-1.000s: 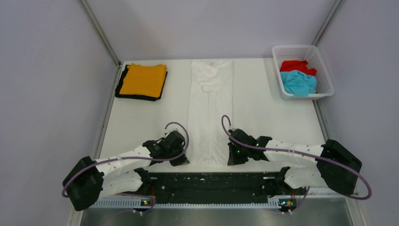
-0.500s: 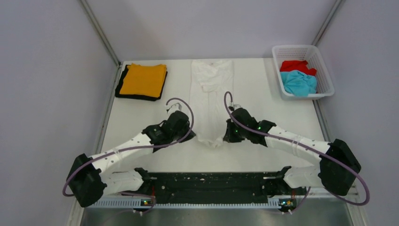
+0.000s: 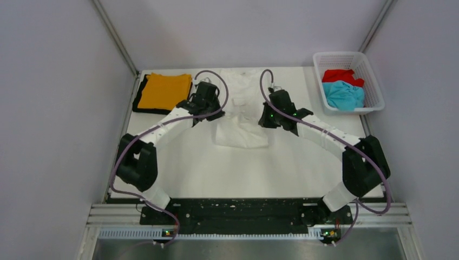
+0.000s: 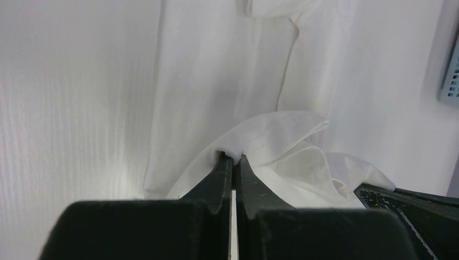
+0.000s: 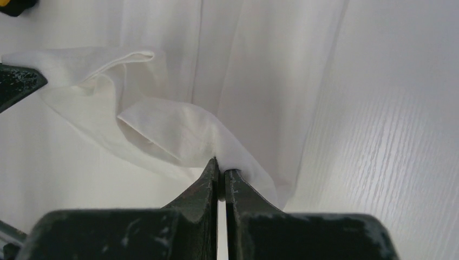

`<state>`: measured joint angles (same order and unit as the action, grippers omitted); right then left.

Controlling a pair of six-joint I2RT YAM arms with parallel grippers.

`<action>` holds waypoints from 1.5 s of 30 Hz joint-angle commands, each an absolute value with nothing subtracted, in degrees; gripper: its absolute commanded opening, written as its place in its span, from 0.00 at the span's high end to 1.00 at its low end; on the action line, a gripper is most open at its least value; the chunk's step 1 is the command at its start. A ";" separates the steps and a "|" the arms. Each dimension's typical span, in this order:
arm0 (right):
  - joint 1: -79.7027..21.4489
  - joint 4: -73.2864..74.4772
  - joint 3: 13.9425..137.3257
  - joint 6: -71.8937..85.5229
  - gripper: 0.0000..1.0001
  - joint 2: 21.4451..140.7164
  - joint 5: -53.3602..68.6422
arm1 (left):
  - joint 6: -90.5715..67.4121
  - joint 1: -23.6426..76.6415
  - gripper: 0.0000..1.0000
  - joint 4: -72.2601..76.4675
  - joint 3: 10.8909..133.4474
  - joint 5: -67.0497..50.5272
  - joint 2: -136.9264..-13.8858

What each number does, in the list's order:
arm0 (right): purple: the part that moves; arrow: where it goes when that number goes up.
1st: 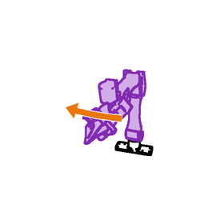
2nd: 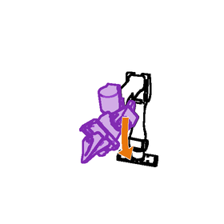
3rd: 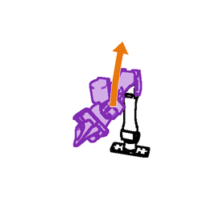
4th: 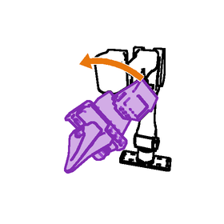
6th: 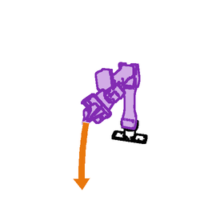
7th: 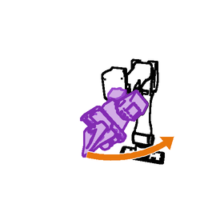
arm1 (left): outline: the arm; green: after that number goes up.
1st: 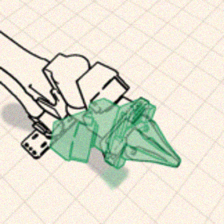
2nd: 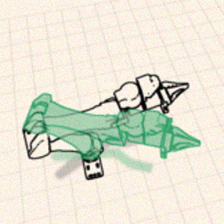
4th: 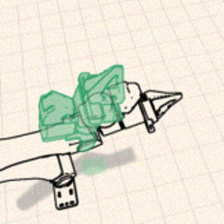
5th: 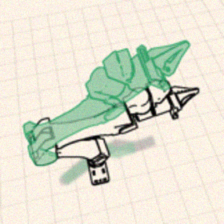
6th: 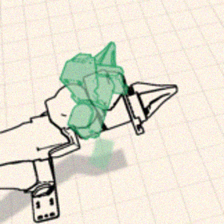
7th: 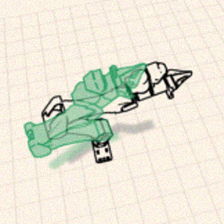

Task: Fold and stack the t-shirts
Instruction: Fold the folded rectangular tshirt in 1/3 of the way

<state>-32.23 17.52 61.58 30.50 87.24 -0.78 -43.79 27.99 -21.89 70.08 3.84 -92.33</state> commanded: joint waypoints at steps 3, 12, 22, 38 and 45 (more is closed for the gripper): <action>-27.94 12.45 68.78 28.22 1.00 94.78 1.21 | -37.10 24.04 1.00 -23.51 81.38 0.36 -101.17; -24.74 11.33 74.99 27.14 1.00 103.18 2.35 | -33.34 20.17 1.00 -24.85 92.28 -9.73 -112.91; -23.19 8.73 78.56 26.30 0.98 109.71 2.80 | -34.32 17.73 0.90 -26.90 98.56 -12.19 -120.19; -23.55 7.35 58.11 31.17 0.01 94.43 7.70 | -35.46 17.81 0.01 -26.60 75.35 -12.58 -102.58; -24.16 4.78 46.93 35.08 0.04 87.67 9.66 | -41.39 19.16 0.09 -20.29 58.26 -13.97 -94.77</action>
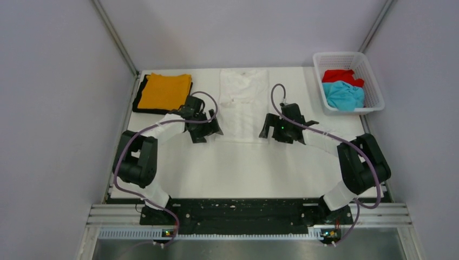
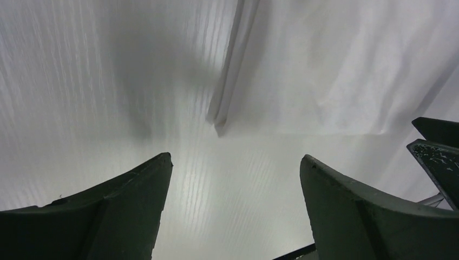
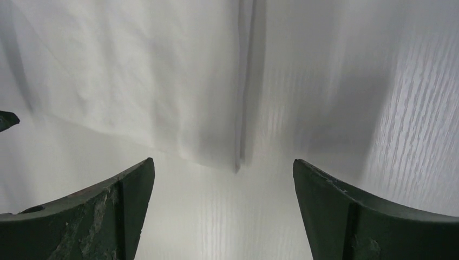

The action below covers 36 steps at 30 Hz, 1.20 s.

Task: Fold and stack the t-shirts
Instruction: Fold the folded rectangular tshirt in 1/3 of the way, then grab one side of the 2/3 rectangular tshirt with both arms

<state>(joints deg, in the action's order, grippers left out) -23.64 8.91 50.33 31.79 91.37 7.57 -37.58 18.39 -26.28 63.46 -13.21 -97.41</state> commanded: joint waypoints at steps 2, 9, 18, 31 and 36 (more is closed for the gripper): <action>-24.08 2.62 45.33 36.66 0.08 87.74 10.42 | -42.70 19.18 0.14 -18.71 56.94 -14.61 -95.47; -24.74 -1.03 43.30 39.31 0.17 89.09 11.54 | -43.78 19.17 0.36 -16.64 56.78 -14.11 -99.10; -24.89 -1.25 41.92 40.04 0.26 89.87 10.22 | -43.96 19.19 0.62 -15.85 57.63 -14.99 -102.99; -24.97 1.39 44.02 39.42 0.60 94.07 7.91 | -44.97 19.14 1.00 -13.24 57.29 -16.99 -106.40; -24.98 4.72 44.54 37.06 0.98 93.89 2.78 | -45.23 19.21 1.00 -12.91 55.29 -16.50 -104.55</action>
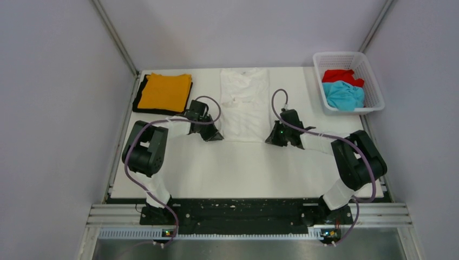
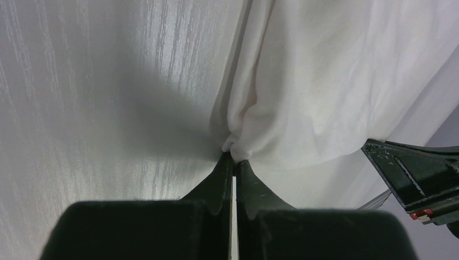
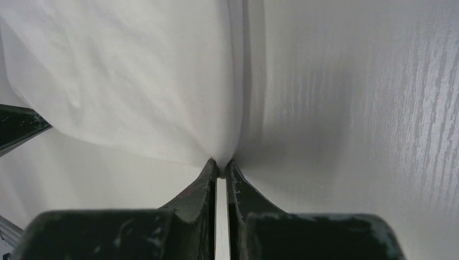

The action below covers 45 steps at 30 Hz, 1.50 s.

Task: Fold and stack the t-shirts
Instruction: Grab one side of the 2/3 rectangular tshirt with both arms, then fold the long partially folded tshirt into a neat square

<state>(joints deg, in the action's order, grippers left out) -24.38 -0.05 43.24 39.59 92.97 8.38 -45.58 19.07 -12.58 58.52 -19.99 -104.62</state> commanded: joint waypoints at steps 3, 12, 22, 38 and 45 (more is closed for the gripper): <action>-24.95 4.18 44.65 35.02 1.00 93.86 2.67 | -45.67 19.25 1.00 -12.00 53.58 -16.65 -103.22; -25.26 9.46 41.22 28.23 1.00 83.21 17.50 | -48.74 22.60 1.00 -14.14 44.89 -13.73 -91.51; -27.21 32.64 41.09 24.10 1.00 64.18 33.30 | -58.33 34.87 1.00 -35.05 38.83 -3.57 -57.88; -23.31 31.40 65.25 24.70 1.00 68.97 16.86 | -46.86 31.06 1.00 -26.65 53.72 11.70 -57.35; -19.54 27.78 72.81 24.56 1.00 78.39 13.49 | -42.16 22.12 1.00 -23.03 64.24 3.46 -73.65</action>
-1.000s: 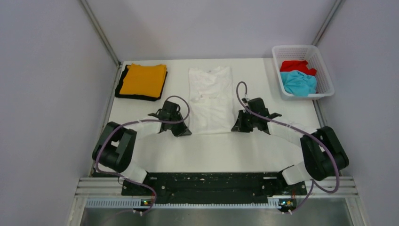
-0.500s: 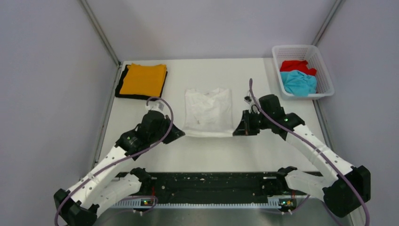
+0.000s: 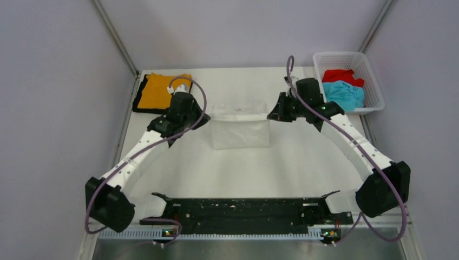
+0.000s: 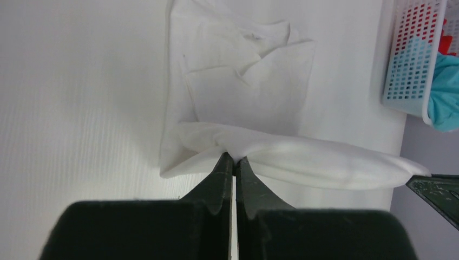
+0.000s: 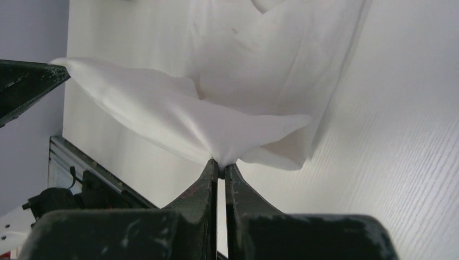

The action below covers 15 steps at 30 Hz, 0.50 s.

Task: Fold and stack the t-shirts
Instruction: Fold the long partially folded tshirt into a neat square

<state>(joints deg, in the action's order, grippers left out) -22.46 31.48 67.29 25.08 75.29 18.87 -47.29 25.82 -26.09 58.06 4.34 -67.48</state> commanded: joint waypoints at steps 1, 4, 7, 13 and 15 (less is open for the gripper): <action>-18.82 26.96 73.83 24.58 1.00 79.68 13.47 | -41.57 21.54 1.00 -23.21 65.76 3.34 -75.50; -17.26 25.56 76.88 24.94 1.00 84.33 13.36 | -39.36 19.72 1.00 -22.87 70.10 2.37 -80.21; -17.13 25.13 79.47 24.47 1.00 88.18 9.38 | -37.36 17.98 1.00 -23.16 75.43 1.15 -85.99; -15.92 23.81 85.18 24.08 1.00 97.78 9.69 | -35.52 16.05 1.00 -25.81 86.18 -0.80 -98.20; -15.77 23.26 87.19 24.10 1.00 101.14 8.17 | -35.02 15.76 1.00 -27.68 89.75 1.33 -101.95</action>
